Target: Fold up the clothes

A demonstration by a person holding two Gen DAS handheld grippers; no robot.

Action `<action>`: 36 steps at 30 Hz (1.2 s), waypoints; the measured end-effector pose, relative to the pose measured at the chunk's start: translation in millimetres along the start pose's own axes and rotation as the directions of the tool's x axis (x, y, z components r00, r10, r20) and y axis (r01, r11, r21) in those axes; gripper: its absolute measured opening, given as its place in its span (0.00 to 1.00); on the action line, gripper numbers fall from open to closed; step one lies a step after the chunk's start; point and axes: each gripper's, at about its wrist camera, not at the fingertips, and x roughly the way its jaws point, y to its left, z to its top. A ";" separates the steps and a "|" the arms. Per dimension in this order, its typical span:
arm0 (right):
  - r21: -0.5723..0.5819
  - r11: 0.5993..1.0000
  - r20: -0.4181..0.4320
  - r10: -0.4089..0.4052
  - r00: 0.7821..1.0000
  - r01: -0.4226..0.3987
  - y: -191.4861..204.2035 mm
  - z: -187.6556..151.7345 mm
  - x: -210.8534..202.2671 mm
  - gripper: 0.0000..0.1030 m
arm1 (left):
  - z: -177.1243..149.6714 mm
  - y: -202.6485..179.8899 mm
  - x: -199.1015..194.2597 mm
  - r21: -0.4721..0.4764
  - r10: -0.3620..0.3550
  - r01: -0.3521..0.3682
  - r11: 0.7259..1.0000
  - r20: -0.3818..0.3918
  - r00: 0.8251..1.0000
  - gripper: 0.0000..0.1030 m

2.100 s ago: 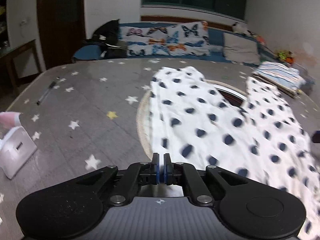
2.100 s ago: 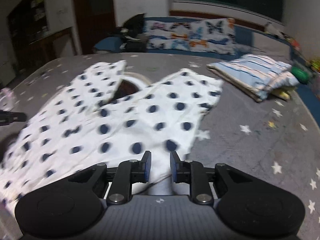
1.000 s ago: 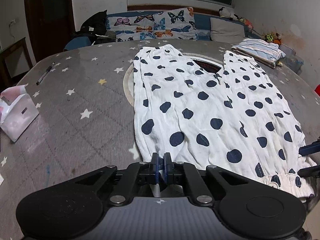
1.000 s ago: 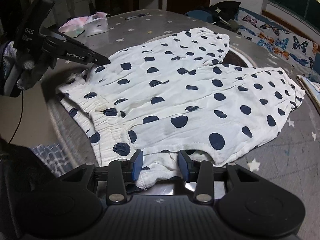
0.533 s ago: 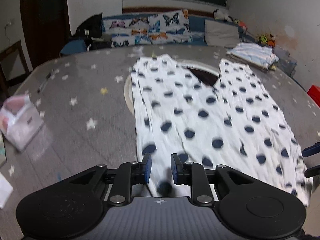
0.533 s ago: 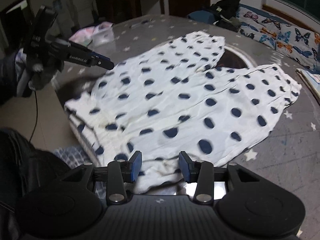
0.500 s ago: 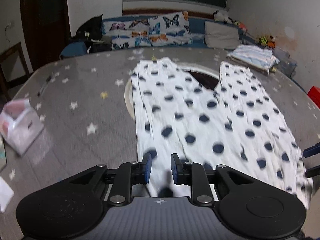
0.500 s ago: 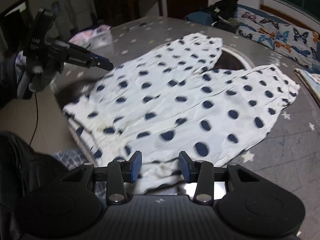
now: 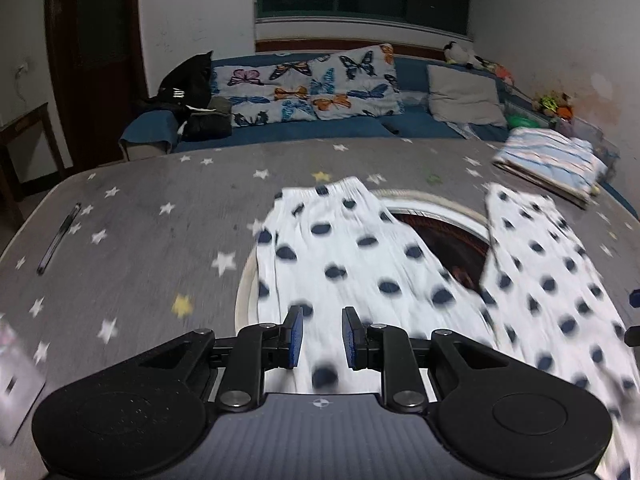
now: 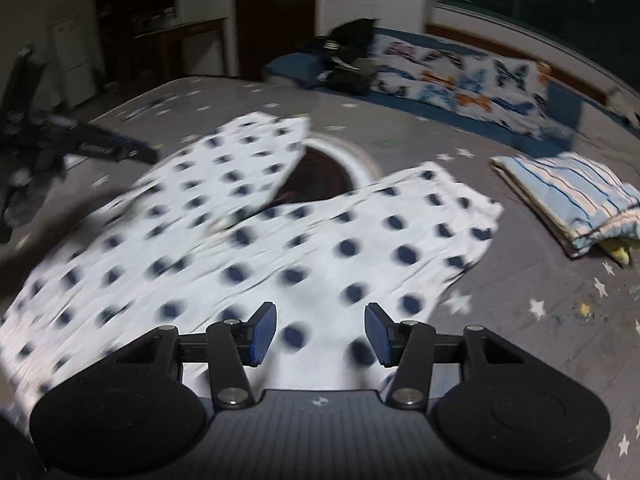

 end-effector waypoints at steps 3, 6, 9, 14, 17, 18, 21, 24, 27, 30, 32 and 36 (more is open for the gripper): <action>0.040 0.998 0.004 -0.039 0.999 0.039 -21.3 13.7 22.8 0.48 | 14.6 -1.0 23.8 0.006 0.007 -0.007 1.000 0.009 1.000 0.23; 0.088 0.993 0.007 -0.073 0.997 0.072 -41.6 26.8 46.5 0.48 | 29.1 -1.5 49.0 -0.005 0.010 -0.010 1.000 0.005 1.000 0.23; 0.132 0.987 0.011 -0.097 0.995 0.095 -58.3 38.2 66.7 0.48 | 42.7 -1.2 72.2 -0.022 0.014 -0.014 1.000 0.006 1.000 0.25; 0.180 0.976 0.004 -0.130 0.992 0.127 -83.0 55.3 96.0 0.48 | 62.1 -0.7 105.7 -0.033 0.016 -0.016 0.999 0.020 1.000 0.26; 0.194 0.971 -0.007 -0.144 0.990 0.142 -93.6 61.8 110.6 0.48 | 69.7 0.5 121.9 -0.047 0.011 -0.010 0.999 0.025 1.000 0.26; 0.198 0.969 -0.009 -0.146 0.989 0.145 -96.0 63.1 114.7 0.48 | 70.9 -0.5 125.7 -0.041 0.017 -0.016 0.999 0.028 0.999 0.26; 0.217 0.965 -0.009 -0.147 0.989 0.146 -104.3 65.8 126.5 0.48 | 73.6 -4.0 136.4 -0.013 0.039 -0.039 0.999 0.033 0.999 0.26; 0.206 0.964 -0.018 -0.169 0.986 0.169 -107.2 67.2 134.5 0.48 | 73.4 -4.9 146.8 0.007 0.068 -0.068 0.998 0.029 0.997 0.26; 0.200 0.963 -0.015 -0.184 0.983 0.183 -109.4 70.2 138.0 0.48 | 72.2 -4.4 150.2 0.024 0.115 -0.116 0.993 0.051 0.992 0.26; 0.181 0.957 -0.014 -0.227 0.974 0.226 -109.8 71.0 139.8 0.48 | 68.0 -5.9 153.0 0.062 0.187 -0.191 0.980 0.074 0.980 0.28; 0.171 0.952 -0.013 -0.257 0.966 0.256 -110.9 70.8 139.7 0.48 | 63.9 -5.0 154.0 0.080 0.235 -0.243 0.967 0.096 0.967 0.28; 0.186 0.931 -0.016 -0.317 0.948 0.315 -118.2 69.5 138.6 0.48 | 64.0 6.2 156.6 0.045 0.269 -0.274 0.961 0.098 0.958 0.28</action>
